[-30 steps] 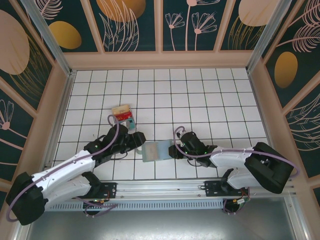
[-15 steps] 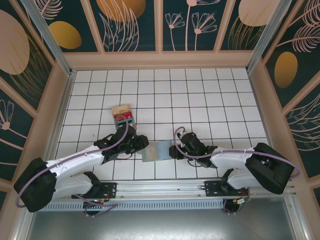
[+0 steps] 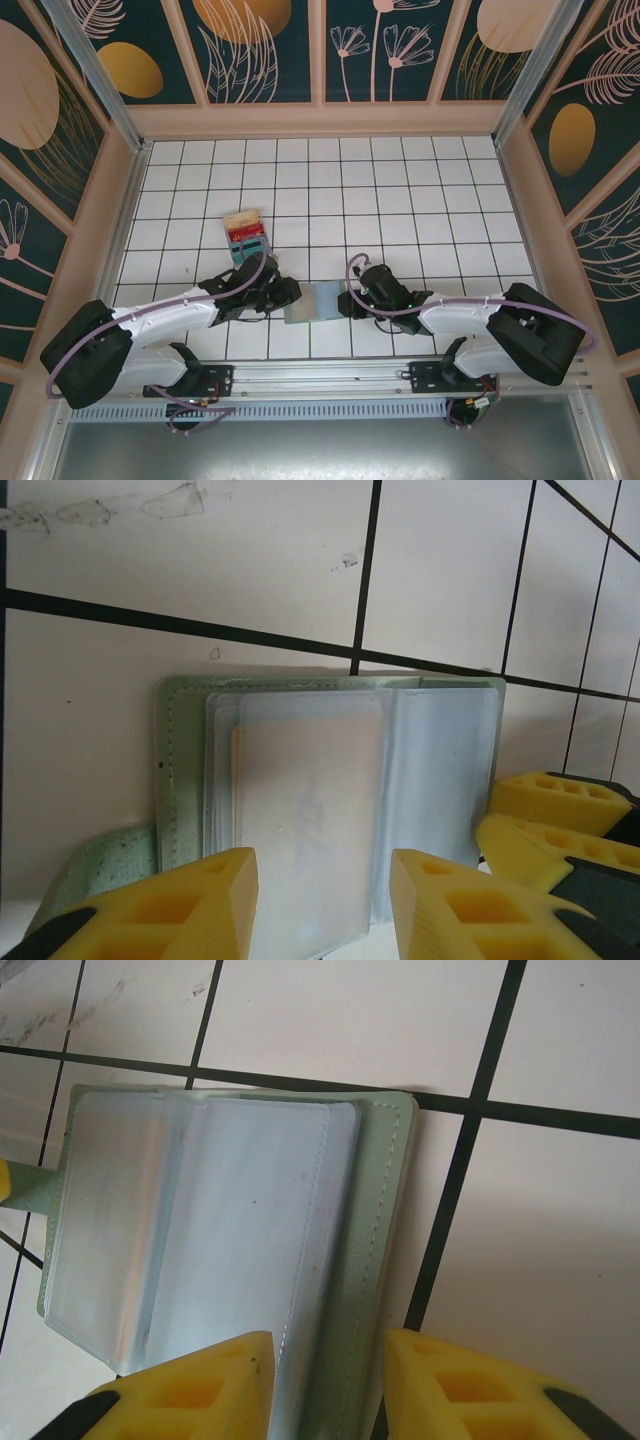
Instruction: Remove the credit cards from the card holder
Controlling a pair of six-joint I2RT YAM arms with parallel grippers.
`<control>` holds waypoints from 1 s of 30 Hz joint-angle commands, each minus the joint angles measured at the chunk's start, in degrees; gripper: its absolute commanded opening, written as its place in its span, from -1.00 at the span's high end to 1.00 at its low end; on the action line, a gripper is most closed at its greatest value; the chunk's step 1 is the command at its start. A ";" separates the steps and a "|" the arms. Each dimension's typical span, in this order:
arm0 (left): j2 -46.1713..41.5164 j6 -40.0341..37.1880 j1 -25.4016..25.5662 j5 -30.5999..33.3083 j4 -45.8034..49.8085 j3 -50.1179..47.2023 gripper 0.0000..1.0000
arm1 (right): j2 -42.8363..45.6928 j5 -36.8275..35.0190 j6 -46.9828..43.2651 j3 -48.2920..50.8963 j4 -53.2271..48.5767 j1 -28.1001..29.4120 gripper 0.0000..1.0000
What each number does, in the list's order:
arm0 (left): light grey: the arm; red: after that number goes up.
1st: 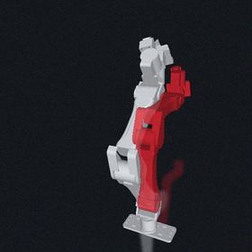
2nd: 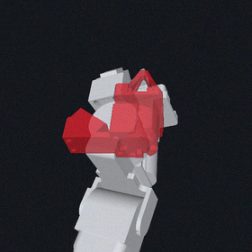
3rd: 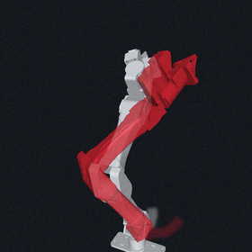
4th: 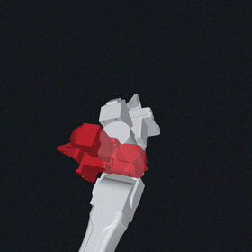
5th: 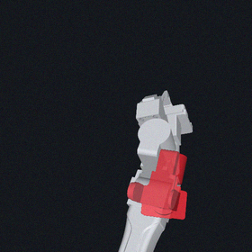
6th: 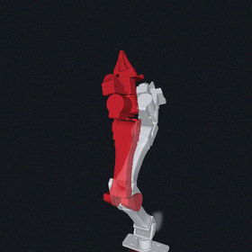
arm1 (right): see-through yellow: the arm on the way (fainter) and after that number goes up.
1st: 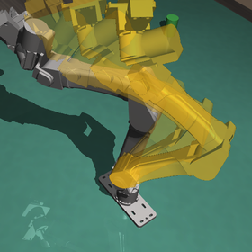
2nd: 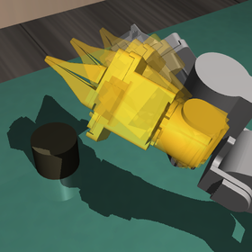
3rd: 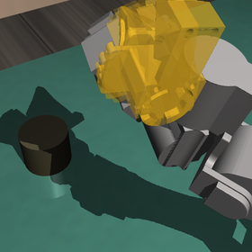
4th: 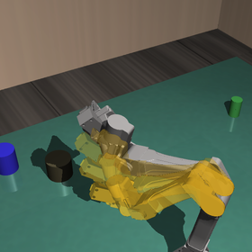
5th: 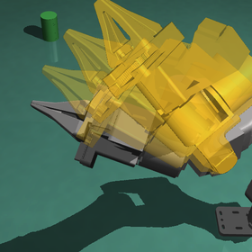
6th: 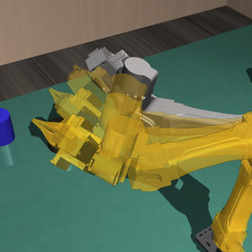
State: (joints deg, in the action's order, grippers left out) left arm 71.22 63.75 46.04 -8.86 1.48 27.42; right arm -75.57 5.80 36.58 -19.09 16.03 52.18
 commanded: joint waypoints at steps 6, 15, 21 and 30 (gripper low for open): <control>1.10 0.89 0.50 -2.16 -2.35 -1.84 0.21 | -1.11 -0.53 0.69 -1.22 -0.40 0.39 0.30; 2.82 0.72 0.85 -2.12 -2.49 -1.50 0.20 | -1.16 -0.45 0.64 -1.21 -0.39 0.40 0.30; 3.13 0.33 0.89 -1.71 -1.91 -1.27 0.20 | -1.32 -0.35 0.69 -1.30 -0.30 0.38 0.30; 4.99 0.24 1.30 -3.30 -3.67 -0.88 0.20 | -1.68 0.09 0.78 -1.30 0.03 0.38 0.30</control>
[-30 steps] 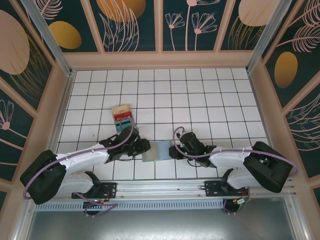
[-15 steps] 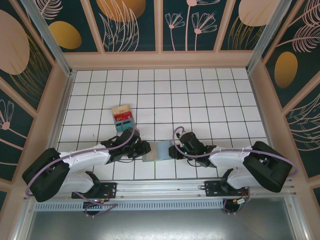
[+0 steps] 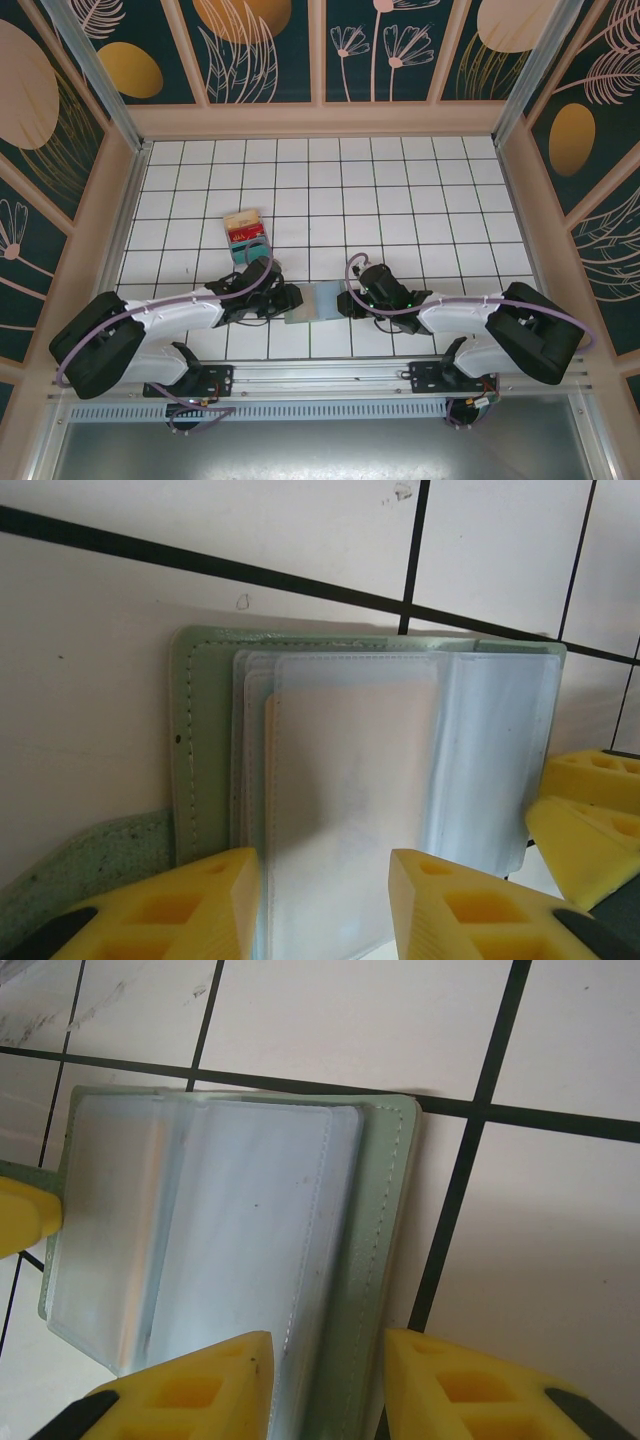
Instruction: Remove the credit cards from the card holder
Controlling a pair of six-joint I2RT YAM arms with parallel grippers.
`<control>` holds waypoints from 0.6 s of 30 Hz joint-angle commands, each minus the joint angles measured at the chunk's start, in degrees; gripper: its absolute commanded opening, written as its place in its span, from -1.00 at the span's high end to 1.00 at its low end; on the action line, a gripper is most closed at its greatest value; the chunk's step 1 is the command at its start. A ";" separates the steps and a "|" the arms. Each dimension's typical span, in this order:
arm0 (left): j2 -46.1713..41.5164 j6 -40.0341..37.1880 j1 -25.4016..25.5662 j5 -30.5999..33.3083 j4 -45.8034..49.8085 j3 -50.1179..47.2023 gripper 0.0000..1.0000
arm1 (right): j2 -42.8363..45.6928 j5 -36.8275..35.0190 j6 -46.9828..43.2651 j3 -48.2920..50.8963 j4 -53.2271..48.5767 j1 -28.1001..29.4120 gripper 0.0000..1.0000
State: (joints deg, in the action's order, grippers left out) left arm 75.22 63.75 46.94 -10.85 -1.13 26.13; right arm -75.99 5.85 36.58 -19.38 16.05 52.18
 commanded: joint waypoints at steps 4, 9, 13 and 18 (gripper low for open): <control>1.46 0.24 0.63 -1.60 -1.53 0.84 0.19 | -1.49 0.13 0.77 -1.19 -0.04 0.45 0.30; 1.64 0.15 0.94 -2.76 -3.24 1.55 0.16 | -2.05 0.31 0.79 -1.37 0.12 0.38 0.30; 2.03 -0.02 1.00 -3.51 -4.03 2.24 0.12 | -2.41 0.44 0.86 -1.54 0.23 0.42 0.30; 1.66 0.13 1.16 -4.25 -5.41 2.43 0.06 | -2.32 0.39 0.86 -1.54 0.12 0.41 0.30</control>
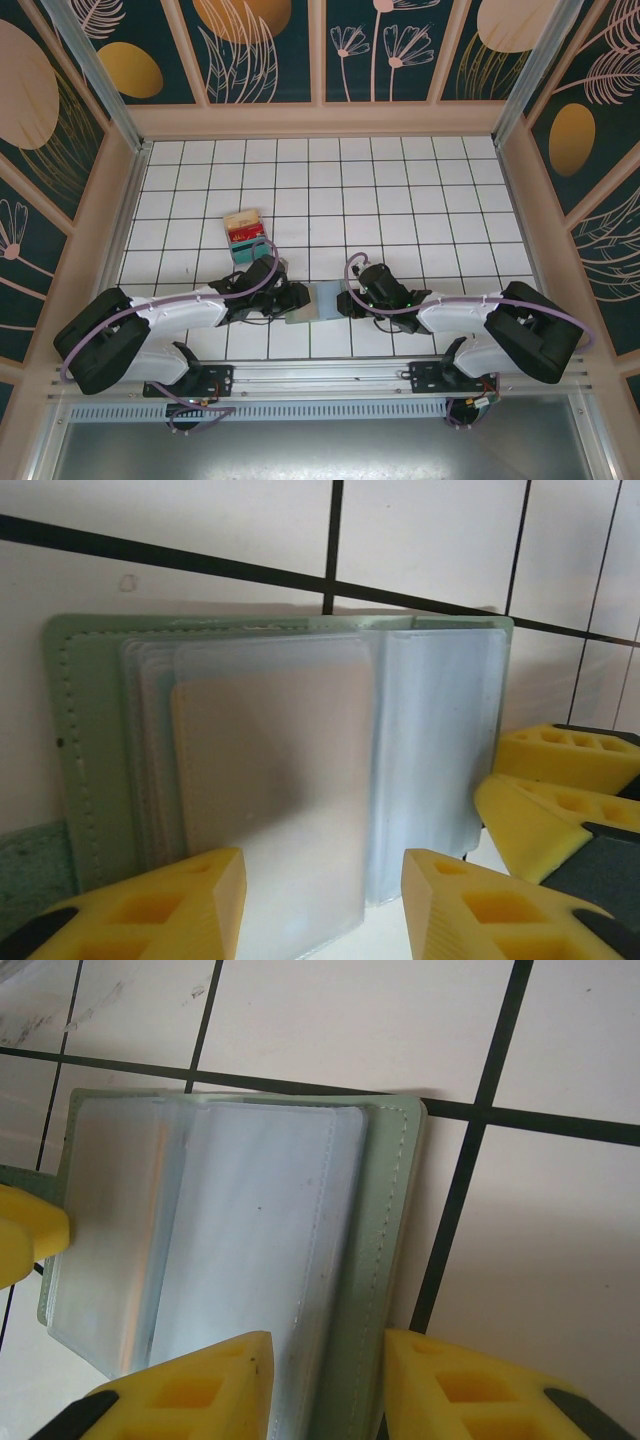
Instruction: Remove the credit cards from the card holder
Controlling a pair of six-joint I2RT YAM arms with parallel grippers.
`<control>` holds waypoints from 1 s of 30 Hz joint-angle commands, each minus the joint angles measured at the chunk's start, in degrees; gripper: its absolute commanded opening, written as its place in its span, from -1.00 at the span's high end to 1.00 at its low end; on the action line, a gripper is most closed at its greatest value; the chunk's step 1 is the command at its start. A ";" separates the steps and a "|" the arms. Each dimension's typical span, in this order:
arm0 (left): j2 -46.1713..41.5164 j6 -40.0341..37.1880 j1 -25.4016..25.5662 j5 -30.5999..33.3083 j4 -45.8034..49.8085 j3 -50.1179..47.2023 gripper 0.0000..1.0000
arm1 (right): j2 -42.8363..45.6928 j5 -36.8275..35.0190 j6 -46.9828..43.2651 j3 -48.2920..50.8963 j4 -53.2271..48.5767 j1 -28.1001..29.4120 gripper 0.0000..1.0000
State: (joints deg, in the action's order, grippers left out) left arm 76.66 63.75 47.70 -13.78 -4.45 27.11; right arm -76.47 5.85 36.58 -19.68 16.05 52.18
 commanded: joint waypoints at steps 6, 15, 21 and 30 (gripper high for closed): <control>-1.72 -0.44 0.57 1.62 2.35 2.02 0.06 | -1.67 0.31 0.86 -1.08 0.07 0.38 0.30; -1.85 -0.46 0.63 4.39 6.56 1.45 0.07 | -2.29 0.74 0.96 -1.35 0.29 0.46 0.30; -0.11 -0.77 0.63 4.24 6.67 1.63 0.08 | -2.11 0.59 1.04 -1.24 0.30 0.43 0.30; 0.45 -1.01 0.60 3.64 6.21 1.98 0.06 | -2.37 0.75 0.95 -1.41 0.31 0.38 0.30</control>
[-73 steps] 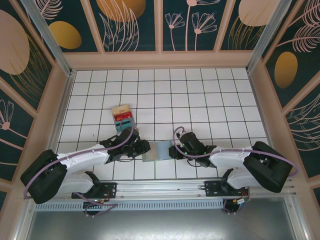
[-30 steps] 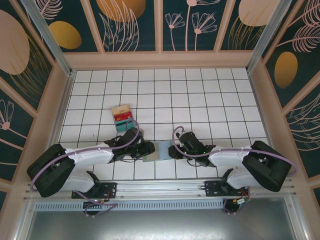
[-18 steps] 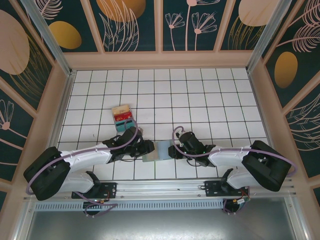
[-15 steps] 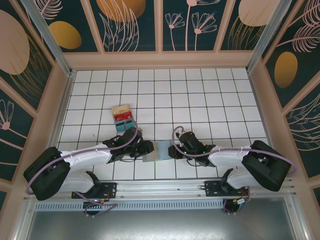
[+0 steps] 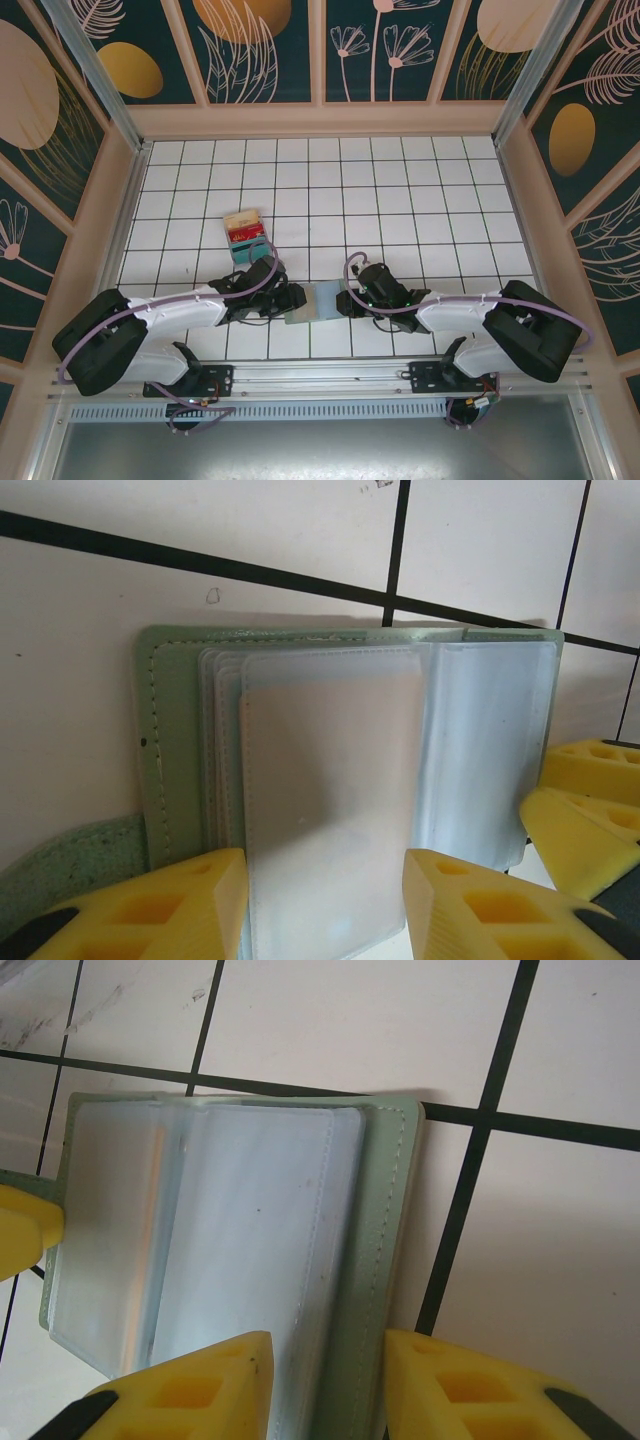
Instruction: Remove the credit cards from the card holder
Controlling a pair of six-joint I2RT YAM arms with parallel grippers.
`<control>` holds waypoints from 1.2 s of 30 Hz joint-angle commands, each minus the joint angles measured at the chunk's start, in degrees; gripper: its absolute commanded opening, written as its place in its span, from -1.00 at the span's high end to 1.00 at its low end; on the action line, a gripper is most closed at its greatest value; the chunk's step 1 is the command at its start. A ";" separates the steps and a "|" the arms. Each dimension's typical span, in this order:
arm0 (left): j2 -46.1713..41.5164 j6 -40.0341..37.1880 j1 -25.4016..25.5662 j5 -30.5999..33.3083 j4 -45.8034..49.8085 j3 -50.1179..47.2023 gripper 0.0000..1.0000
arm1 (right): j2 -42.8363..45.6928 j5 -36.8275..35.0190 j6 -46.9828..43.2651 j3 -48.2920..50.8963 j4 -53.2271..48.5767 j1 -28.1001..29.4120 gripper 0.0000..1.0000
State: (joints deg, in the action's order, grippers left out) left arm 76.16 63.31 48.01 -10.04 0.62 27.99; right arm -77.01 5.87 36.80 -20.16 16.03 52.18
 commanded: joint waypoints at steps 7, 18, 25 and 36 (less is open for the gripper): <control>1.01 0.17 0.99 -4.16 -6.06 1.16 -0.05 | -2.11 0.85 0.82 -0.93 0.57 0.45 0.30; 0.40 -0.68 1.37 -0.42 -0.47 3.49 -0.04 | -2.17 0.90 0.82 -0.93 0.49 0.38 0.30; -2.29 -0.84 1.39 3.08 4.48 2.40 -0.04 | -2.38 1.07 0.73 -1.19 0.57 0.38 0.30; 0.37 -1.52 1.39 3.07 5.50 2.42 -0.03 | -2.71 1.07 0.67 -1.35 0.61 0.38 0.29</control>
State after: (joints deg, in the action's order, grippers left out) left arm 75.92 63.00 49.08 -8.27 4.01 30.13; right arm -77.54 6.00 36.80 -20.51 16.05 52.18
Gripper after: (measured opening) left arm 0.515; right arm 0.353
